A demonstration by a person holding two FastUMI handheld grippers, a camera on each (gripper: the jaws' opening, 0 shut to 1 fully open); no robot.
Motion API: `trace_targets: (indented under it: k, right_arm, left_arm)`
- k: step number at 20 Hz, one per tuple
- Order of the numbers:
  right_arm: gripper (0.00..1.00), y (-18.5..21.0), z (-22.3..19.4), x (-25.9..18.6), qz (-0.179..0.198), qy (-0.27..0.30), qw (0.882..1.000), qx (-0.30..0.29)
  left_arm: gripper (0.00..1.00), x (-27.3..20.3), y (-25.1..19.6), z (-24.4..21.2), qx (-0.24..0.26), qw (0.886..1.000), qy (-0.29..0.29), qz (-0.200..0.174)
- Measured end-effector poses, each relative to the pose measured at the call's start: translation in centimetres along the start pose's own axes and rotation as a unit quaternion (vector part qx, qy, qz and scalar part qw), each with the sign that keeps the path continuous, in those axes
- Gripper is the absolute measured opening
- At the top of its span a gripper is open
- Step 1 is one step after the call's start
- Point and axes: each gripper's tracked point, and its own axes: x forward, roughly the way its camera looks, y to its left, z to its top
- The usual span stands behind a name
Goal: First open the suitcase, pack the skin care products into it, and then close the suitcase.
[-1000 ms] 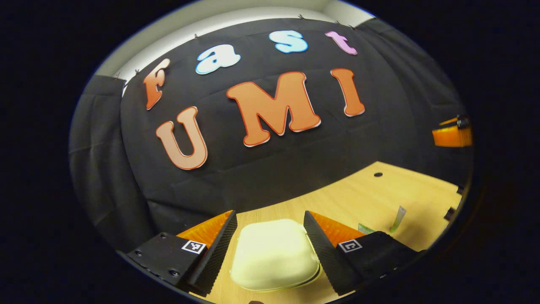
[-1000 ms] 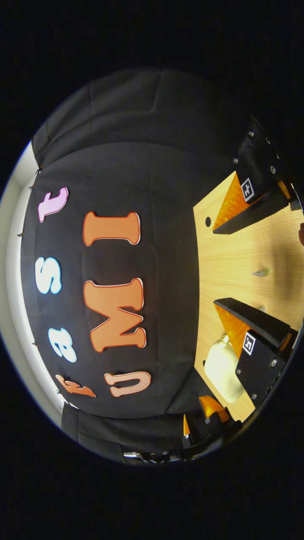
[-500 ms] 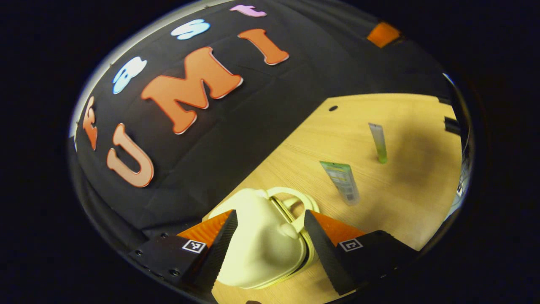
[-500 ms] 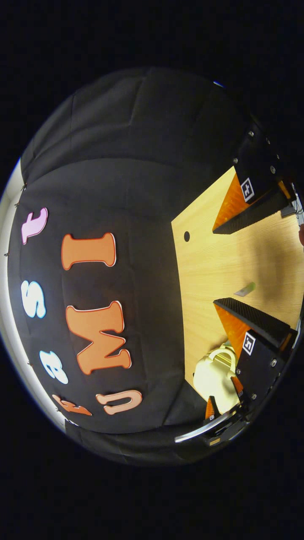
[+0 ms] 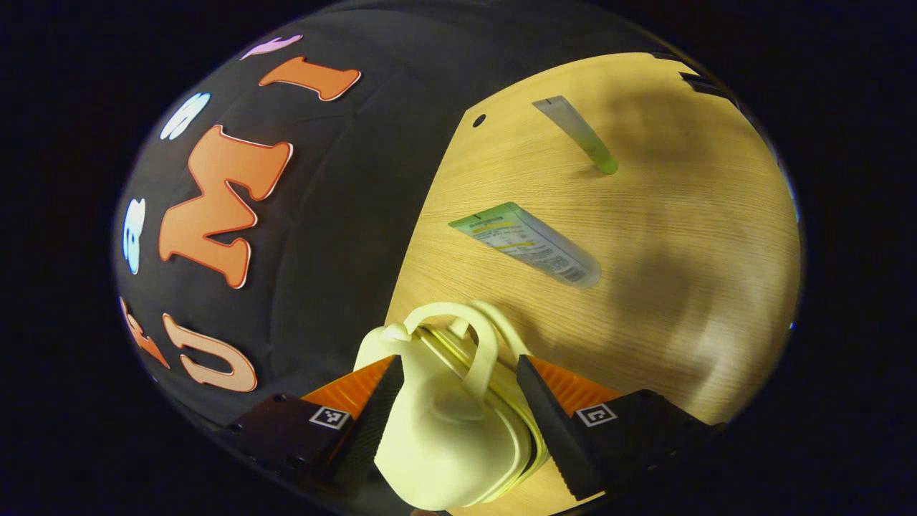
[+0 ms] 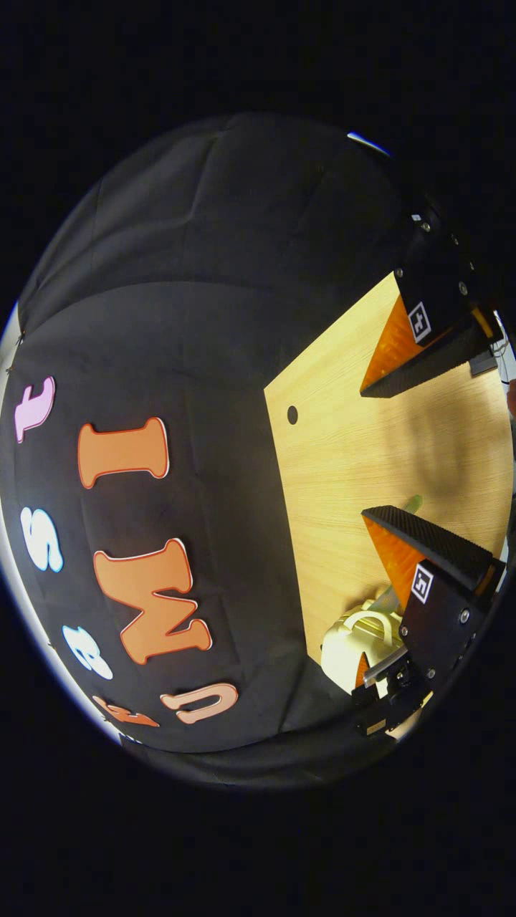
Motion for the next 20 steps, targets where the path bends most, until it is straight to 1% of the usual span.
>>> trace_targets:
  k: [2, 5, 6, 8, 9, 10, 11, 12, 13, 14, 15, 16, 17, 18, 20]
  right_arm:
    - [0.96, -0.6, -0.1, 0.2, -0.004, 0.004, 1.000, 0.003]
    - [0.96, -1.2, 0.1, 0.7, -0.007, 0.009, 1.000, 0.007]
    - [0.95, -1.3, 0.2, 1.0, -0.008, 0.010, 1.000, 0.009]
    - [0.95, -1.5, 0.4, 1.2, -0.007, 0.011, 1.000, 0.016]
    - [0.95, -1.6, 0.5, 1.2, -0.006, 0.010, 1.000, 0.020]
    - [0.95, -1.5, 0.8, 1.3, -0.007, 0.008, 1.000, 0.022]
    - [0.95, -1.6, 0.9, 1.4, -0.007, 0.008, 1.000, 0.024]
    - [0.95, -1.7, 1.1, 1.4, -0.007, 0.007, 1.000, 0.024]
    - [0.95, -1.8, 1.2, 1.3, -0.008, 0.007, 1.000, 0.024]
    - [0.95, -1.9, 1.3, 1.3, -0.010, 0.007, 1.000, 0.022]
    - [0.95, -2.1, 1.3, 1.4, -0.011, 0.007, 1.000, 0.023]
    - [0.95, -2.0, 1.4, 1.4, -0.011, 0.007, 1.000, 0.023]
    - [0.95, -2.0, 1.4, 1.4, -0.010, 0.006, 1.000, 0.023]
    - [0.95, -1.7, 1.4, 1.4, -0.008, 0.005, 1.000, 0.022]
    - [0.95, -1.0, 1.5, 1.4, -0.002, 0.000, 1.000, 0.012]
  left_arm:
    - [0.98, 1.1, 0.1, -0.7, 0.011, 1.000, 0.021, -0.008]
    - [0.98, 2.1, 1.1, -0.7, 0.032, 0.999, 0.032, -0.004]
    - [0.98, 2.3, 1.2, -0.9, 0.042, 0.998, 0.041, -0.009]
    - [0.97, 3.3, 0.6, -1.3, 0.061, 0.996, 0.062, -0.034]
    - [0.98, 3.7, 0.7, -1.3, 0.068, 0.995, 0.066, -0.033]
    - [0.97, 4.1, 0.6, -1.3, 0.075, 0.994, 0.071, -0.041]
    - [0.82, 4.5, 0.1, -1.2, 0.081, 0.993, 0.075, -0.050]
    - [0.75, 4.9, -0.6, -1.1, 0.080, 0.992, 0.076, -0.063]
    - [0.48, 6.1, -0.9, -1.9, 0.085, 0.991, 0.083, -0.054]
    - [0.21, 7.2, -1.2, -1.9, 0.082, 0.992, 0.076, -0.053]
    - [0.15, 5.7, -1.3, -1.3, 0.064, 0.994, 0.074, -0.051]
    - [0.10, 5.7, -1.5, -1.2, 0.058, 0.993, 0.078, -0.060]
    - [0.09, 5.2, -1.0, -1.0, 0.055, 0.993, 0.079, -0.061]
    - [0.09, 4.9, -0.8, -1.0, 0.041, 0.994, 0.082, -0.065]
    - [0.10, 4.0, 0.0, -0.6, -0.003, 0.995, 0.074, -0.071]
